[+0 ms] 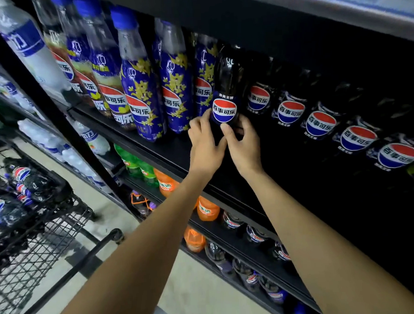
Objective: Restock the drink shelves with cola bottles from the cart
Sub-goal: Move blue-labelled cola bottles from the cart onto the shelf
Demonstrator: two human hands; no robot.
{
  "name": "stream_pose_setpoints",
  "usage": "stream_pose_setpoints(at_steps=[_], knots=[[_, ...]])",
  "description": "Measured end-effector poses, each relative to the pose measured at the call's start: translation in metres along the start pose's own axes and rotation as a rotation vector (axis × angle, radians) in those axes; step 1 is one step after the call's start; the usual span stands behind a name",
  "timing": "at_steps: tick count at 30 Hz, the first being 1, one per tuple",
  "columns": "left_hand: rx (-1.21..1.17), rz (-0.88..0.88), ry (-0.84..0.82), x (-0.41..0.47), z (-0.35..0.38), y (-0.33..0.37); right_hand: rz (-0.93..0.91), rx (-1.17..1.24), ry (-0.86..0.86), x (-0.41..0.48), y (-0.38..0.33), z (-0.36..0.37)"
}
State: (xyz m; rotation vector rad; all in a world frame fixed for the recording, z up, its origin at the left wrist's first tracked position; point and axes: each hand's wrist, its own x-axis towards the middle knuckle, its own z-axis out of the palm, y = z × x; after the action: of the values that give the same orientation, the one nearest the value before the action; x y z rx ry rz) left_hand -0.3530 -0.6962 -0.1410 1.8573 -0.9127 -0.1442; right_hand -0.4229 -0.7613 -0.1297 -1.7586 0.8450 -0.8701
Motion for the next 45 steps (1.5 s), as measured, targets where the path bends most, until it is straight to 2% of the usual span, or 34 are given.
stream_pose_setpoints(at_steps=[6,11,21,45], knots=[[0.059,-0.003,0.044,0.005,0.002,-0.003,-0.020,0.023,0.085,0.000,0.006,0.011],[-0.010,-0.047,0.080,0.007,0.002,-0.002,-0.021,-0.030,0.068,0.002,0.008,0.014],[-0.129,-0.062,0.064,0.005,0.001,-0.002,0.020,0.020,0.104,0.006,0.012,0.013],[-0.045,-0.027,0.077,0.001,-0.002,0.002,0.000,-0.007,0.071,0.010,0.015,0.012]])
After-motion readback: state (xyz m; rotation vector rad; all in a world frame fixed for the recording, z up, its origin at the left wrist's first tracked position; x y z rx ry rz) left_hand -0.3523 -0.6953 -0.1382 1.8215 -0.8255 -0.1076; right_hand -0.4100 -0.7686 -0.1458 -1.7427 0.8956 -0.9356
